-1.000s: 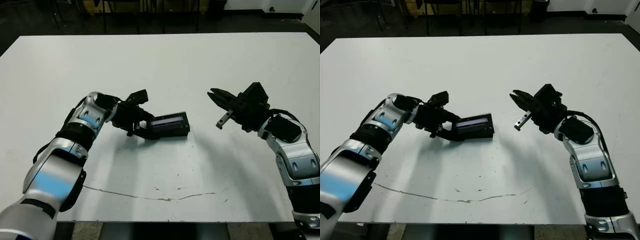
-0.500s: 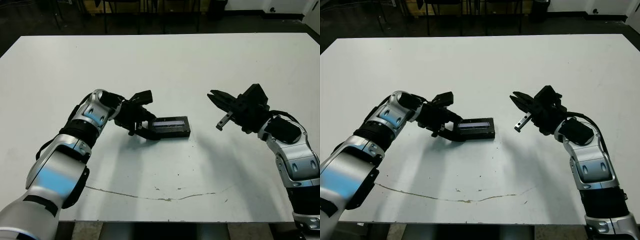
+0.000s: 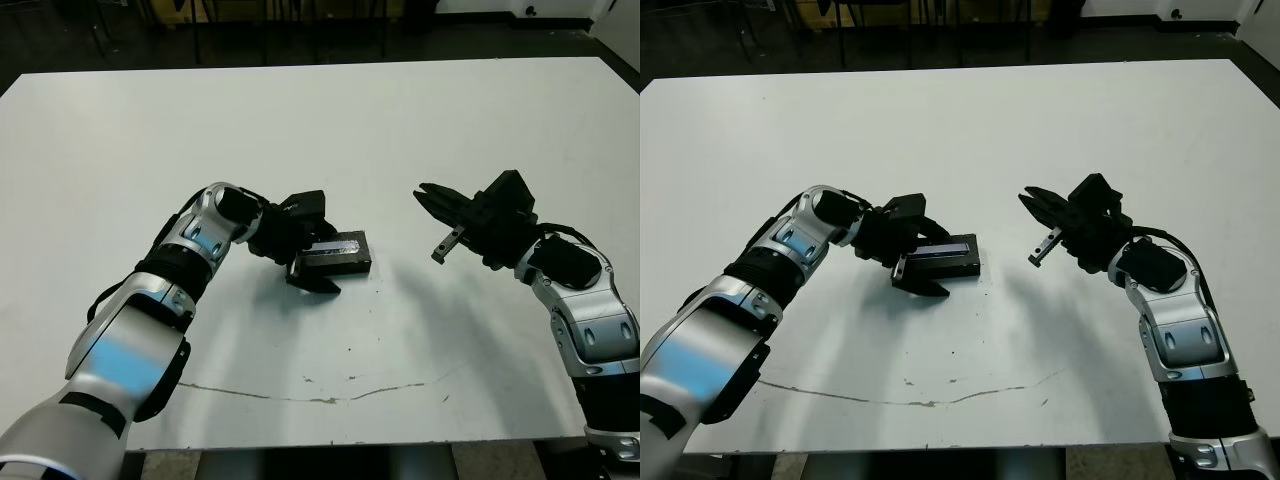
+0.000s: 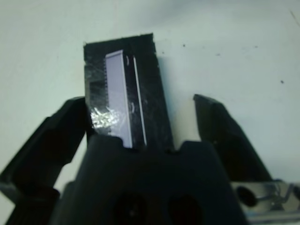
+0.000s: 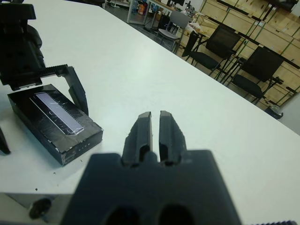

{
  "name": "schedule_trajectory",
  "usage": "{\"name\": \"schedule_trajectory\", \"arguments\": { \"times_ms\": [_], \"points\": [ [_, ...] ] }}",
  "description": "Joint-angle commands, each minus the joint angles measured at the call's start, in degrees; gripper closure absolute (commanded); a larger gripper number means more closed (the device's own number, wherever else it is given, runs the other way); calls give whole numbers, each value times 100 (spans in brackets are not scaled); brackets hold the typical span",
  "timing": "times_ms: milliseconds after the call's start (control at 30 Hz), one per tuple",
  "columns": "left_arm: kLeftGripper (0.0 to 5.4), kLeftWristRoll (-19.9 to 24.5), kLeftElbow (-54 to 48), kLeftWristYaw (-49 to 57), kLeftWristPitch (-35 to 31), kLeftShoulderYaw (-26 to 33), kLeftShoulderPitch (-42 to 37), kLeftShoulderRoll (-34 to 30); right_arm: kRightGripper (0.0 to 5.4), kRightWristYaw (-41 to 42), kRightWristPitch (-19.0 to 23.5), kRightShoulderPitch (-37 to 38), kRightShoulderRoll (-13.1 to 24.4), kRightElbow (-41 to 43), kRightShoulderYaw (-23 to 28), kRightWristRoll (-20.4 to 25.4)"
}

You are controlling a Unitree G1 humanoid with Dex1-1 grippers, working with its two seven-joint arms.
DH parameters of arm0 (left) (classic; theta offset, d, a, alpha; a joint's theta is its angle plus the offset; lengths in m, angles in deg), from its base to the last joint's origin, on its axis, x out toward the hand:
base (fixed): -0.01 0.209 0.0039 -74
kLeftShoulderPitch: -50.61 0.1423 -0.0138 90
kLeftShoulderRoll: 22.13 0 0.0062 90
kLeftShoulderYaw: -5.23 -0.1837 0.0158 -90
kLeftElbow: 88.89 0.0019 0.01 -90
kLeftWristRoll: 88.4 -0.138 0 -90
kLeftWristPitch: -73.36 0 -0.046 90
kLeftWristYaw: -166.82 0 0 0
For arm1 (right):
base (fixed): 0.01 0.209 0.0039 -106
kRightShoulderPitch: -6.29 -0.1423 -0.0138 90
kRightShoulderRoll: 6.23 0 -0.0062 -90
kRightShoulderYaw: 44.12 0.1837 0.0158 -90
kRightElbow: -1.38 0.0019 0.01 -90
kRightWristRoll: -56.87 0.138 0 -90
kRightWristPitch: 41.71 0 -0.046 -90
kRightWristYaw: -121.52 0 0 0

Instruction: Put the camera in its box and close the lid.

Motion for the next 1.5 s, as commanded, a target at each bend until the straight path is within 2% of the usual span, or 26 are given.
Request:
{"name": "schedule_trajectory", "arguments": {
  "times_ms": [33,233,633,767,900,1000,1133,1200,1367,1500],
  "points": [
    [0,-269,201,-150,-103,-174,447,-314,540,39,14,60,24,-43,-26,-7],
    [0,-222,56,-34,202,-178,792,-668,540,35,-90,68,20,-46,-60,-47],
    [0,133,-668,216,538,270,1528,-1693,540,65,-59,65,35,-44,-50,4],
    [0,256,-1245,499,10,486,1652,-1995,540,16,-33,59,49,0,-88,-86],
    [0,623,-2396,1153,-960,1038,1864,-2008,540,-22,23,43,43,41,-109,-118],
    [9,650,-3742,2547,-1632,1562,2309,-1613,540,-50,113,35,45,77,-118,-134],
    [64,931,-4813,4336,-1876,2000,2786,-383,540,-42,35,42,20,12,-100,-110],
    [103,936,-5075,4783,-1820,1935,2881,2,540,-58,94,52,18,32,-85,-96],
    [197,931,-5575,5490,-2264,1589,3045,775,540,-42,116,82,49,72,-55,-87],
    [278,525,-5340,5733,-2478,1004,3002,963,540,-49,22,86,45,22,-53,-114]
  ]
}}
